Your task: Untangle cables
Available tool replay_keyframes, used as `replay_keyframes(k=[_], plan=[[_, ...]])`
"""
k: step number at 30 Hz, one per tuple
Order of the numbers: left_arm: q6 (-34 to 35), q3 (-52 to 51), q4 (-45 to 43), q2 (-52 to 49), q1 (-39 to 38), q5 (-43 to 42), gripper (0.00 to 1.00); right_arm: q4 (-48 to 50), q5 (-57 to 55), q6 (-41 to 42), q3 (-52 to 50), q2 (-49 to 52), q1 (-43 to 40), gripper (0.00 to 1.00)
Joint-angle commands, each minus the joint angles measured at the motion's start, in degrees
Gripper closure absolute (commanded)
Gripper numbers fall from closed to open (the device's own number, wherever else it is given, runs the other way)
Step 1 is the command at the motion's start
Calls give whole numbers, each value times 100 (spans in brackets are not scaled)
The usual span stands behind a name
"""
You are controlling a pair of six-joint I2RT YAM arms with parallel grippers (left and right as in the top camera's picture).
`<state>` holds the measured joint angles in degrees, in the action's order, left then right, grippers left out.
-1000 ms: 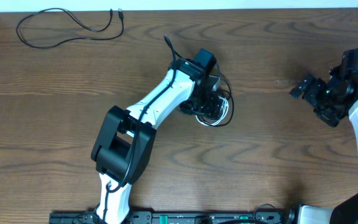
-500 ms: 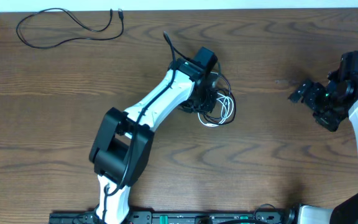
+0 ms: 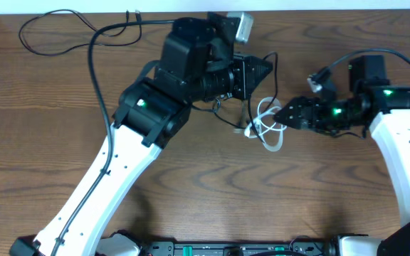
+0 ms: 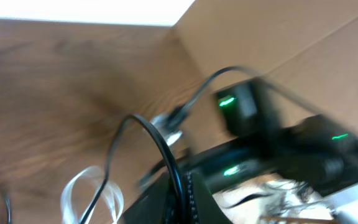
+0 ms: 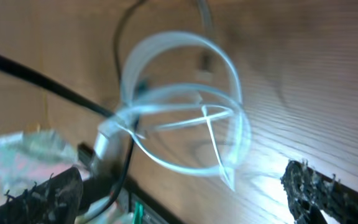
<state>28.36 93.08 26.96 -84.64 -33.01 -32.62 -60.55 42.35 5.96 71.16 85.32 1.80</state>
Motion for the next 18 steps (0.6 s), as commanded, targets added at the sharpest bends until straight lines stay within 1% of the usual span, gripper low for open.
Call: replay_keyframes(k=[1,3,5,6,7,8,10,11,13,15,17,18], plan=[[380,57,-249,81,26,-251,93,411,345,334,72,-68,457,1],[688,57,-348,79,26,-258,93,693,219,568,72,-68,649,1],[940,57,-577,81,26,-308,93,857,-457,981,72,-68,811,1],[1073,57,-892,87,28,-431,92,859,-848,1180,72,-66,866,1],[1281,57,-1370,101,61,-649,93,820,-1790,1598,61,-66,1001,1],[1510,57,-1792,122,94,-796,93,807,-2282,1762,20,-66,1115,1],[1825,57,-2352,179,181,-907,93,828,-2597,1786,-107,-59,1274,1],[1961,57,-2492,227,254,-896,93,841,-2594,1786,-173,-55,1316,1],[2068,57,-2618,299,415,-896,93,857,-2719,1956,-354,-55,1364,1],[2339,57,-2614,426,732,-929,93,927,-3281,2398,-603,-55,1353,1],[2651,57,-2618,570,1093,-1233,93,1137,-3668,2577,-866,-55,1276,1],[2662,57,-2616,640,1276,-1405,93,1176,-3661,2575,-914,-55,1231,1]])
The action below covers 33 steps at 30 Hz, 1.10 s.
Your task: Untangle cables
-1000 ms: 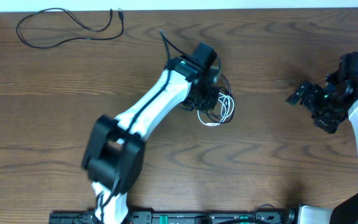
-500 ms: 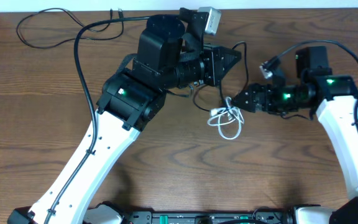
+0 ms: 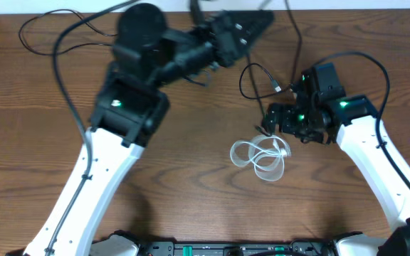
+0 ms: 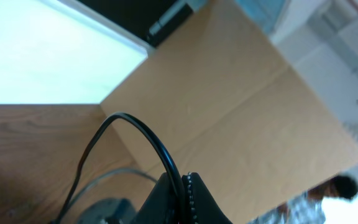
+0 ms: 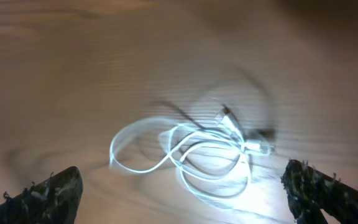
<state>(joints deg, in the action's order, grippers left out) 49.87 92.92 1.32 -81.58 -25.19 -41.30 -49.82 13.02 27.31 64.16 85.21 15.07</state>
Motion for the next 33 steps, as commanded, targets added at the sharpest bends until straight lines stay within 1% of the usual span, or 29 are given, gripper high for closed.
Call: replay_keyframes(k=[1,3,5,6,7,9,10,11,13,14,15,16,17,19,20,21,22,23,24,25,27,30,33], plan=[[509,70,-37,385,640,-662,93,107,-658,437,-221,-44,-151,1],[511,70,138,461,922,-844,93,186,-444,433,-219,-52,-245,1],[509,70,503,498,1115,-863,93,378,101,238,-219,-57,-334,1],[505,70,866,496,1202,-861,93,442,330,181,-219,-59,-369,1],[361,70,1209,472,1241,-837,93,520,592,177,-219,-57,-426,1],[20,70,1888,415,1259,-702,93,551,669,179,-219,-57,-457,1],[-42,70,2103,398,1259,-634,93,549,669,179,-219,-57,-459,1],[-68,68,2524,348,1259,-560,93,549,671,177,-219,-57,-459,1],[-76,70,2752,286,1259,-566,93,570,911,92,-219,-57,-457,1],[-114,70,2809,273,1259,-564,93,660,1213,-164,-219,-57,-459,1],[-184,68,2846,267,1259,-564,93,844,1773,-678,-219,-57,-459,1],[-304,68,2929,262,1259,-564,92,1104,2625,-1327,-219,-59,-459,1],[-334,68,3042,260,1257,-564,93,1233,3038,-1537,-216,-63,-459,1],[-334,68,3357,260,1235,-566,93,1644,3967,-1692,-212,-63,-466,1],[-334,68,3670,260,1187,-566,92,2087,4562,-1687,-212,-63,-485,1],[-332,68,3812,260,1152,-566,93,2343,4841,-1687,-212,-63,-494,1],[-332,70,4039,260,1054,-566,93,2994,5357,-1609,-212,-63,-501,1],[-332,68,4109,260,1008,-577,93,3254,5451,-1499,-212,-63,-501,1],[-330,68,4129,262,916,-662,93,3751,5458,-1169,-212,-63,-501,1],[-328,68,4127,262,866,-741,93,3880,5460,-1106,-212,-63,-501,1],[-258,70,4127,262,765,-922,92,4439,5466,-822,-212,-63,-487,1],[44,68,4111,262,664,-1021,93,4732,5462,-763,-212,-61,-433,1],[192,70,3985,262,649,-1099,92,4706,5445,-789,-214,-61,-293,1]])
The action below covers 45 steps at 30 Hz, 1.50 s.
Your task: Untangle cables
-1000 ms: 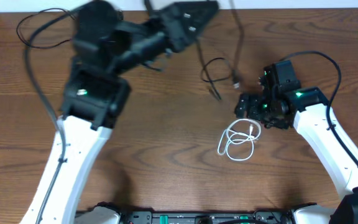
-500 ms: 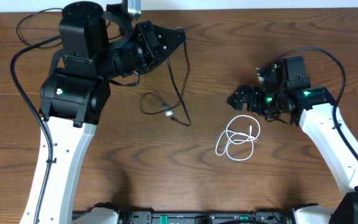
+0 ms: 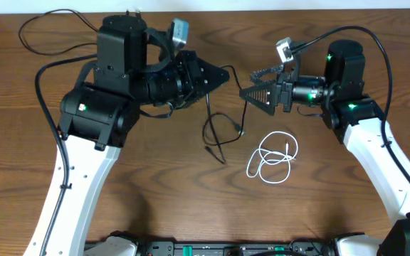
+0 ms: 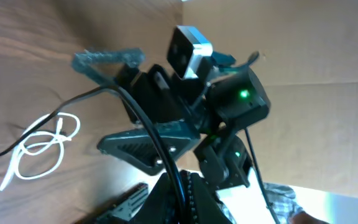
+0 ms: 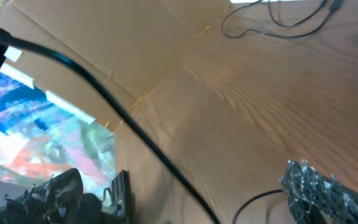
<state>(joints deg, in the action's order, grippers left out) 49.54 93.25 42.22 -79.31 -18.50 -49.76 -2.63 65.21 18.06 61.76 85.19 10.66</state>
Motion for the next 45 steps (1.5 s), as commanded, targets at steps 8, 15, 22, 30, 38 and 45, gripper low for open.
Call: replay_keyframes(k=[8,15,22,30,38,45], plan=[[442,37,-852,61,-17,-723,93,-750,-658,-184,26,-55,439,29],[433,37,-848,61,-4,-678,93,-951,-660,-181,26,-55,435,82],[-1453,37,-673,59,-7,-588,83,-938,-955,81,26,-374,437,99],[-2653,37,525,76,-7,1917,14,-1453,-1292,-181,26,-1152,321,99],[-4148,39,356,221,-7,2435,9,-1860,-570,-1088,28,-1150,321,99],[-1257,37,361,223,-24,2376,12,-1700,-494,-887,28,-1147,365,99]])
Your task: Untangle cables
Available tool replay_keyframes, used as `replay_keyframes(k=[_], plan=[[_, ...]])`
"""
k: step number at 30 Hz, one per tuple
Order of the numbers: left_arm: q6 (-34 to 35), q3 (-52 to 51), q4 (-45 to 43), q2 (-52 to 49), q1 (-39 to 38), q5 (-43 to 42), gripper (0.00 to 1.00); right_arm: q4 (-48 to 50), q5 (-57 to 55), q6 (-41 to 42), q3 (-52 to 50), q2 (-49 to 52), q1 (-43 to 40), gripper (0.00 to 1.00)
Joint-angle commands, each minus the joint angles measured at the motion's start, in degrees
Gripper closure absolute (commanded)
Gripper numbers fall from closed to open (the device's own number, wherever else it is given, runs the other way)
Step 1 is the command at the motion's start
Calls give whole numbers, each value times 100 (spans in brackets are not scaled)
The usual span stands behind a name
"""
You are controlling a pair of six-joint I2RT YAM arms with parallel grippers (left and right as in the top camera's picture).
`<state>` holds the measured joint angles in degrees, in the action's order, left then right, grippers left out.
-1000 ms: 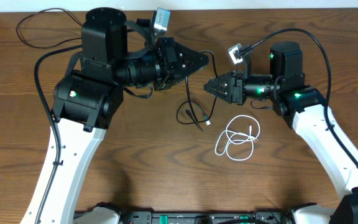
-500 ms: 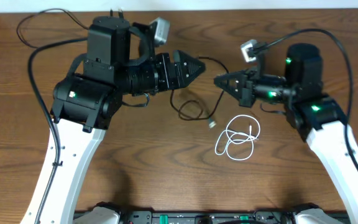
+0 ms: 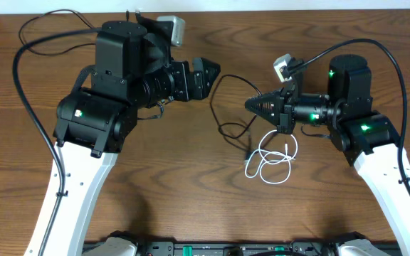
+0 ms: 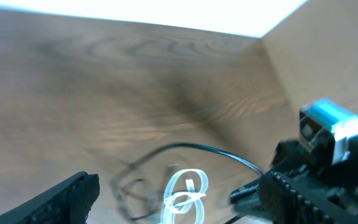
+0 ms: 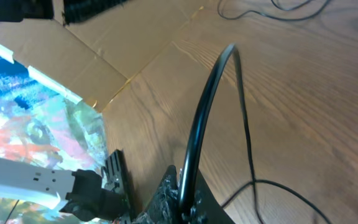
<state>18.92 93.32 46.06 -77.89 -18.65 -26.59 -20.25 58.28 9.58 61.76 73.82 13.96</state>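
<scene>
A thin black cable arcs from my right gripper up over the table's middle, then trails down in loops to a plug end beside the white cable. The white one lies coiled on the wood, apart from both grippers. In the right wrist view my right gripper is shut on the black cable, which rises out of the jaws. My left gripper hangs open left of the cable's arc; its fingers stand wide apart, nothing between them, the white coil far below.
A long black lead loops across the table's back left corner behind the left arm. Cardboard walls rise at the table's edges in both wrist views. The right arm's own lead arches above it.
The black cable has changed hands: my left gripper, then shut on it, is now open and empty, and my right gripper, then open, is shut on it. The cable's loops have shifted right.
Both grippers first met at the tangle, left shut on the black cable, right open by the white coil. Then the left held the black cable high at the back, the white coil left alone on the table. Later both faced each other mid-table; now the right holds the cable.
</scene>
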Motion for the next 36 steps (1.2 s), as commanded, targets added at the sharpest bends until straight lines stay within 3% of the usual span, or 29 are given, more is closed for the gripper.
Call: replay_keyframes(k=[1,2,3,12,15,22,24,26,36], plan=[[2181,31,-26,79,-9,-28,12,79,210,-33,28,-11,57,99],[2507,31,-22,79,-9,-133,4,101,208,13,28,-11,83,99],[2739,31,-24,79,-9,-238,4,109,205,33,28,-11,96,99],[5501,31,-2,79,-9,-586,3,826,-737,1001,26,-11,540,99],[5960,31,-4,79,-9,-664,3,1045,-737,1141,28,-11,748,99],[6253,31,-4,79,-9,-861,15,1451,-973,1338,26,-11,1261,99],[6286,31,-7,79,-9,-879,28,1453,-1082,1357,28,-11,1342,99],[6310,31,-4,79,-9,-879,35,1491,-1080,1360,26,-11,1390,99],[6306,28,70,76,-9,-879,35,1838,-1075,1530,28,-11,1539,99]])
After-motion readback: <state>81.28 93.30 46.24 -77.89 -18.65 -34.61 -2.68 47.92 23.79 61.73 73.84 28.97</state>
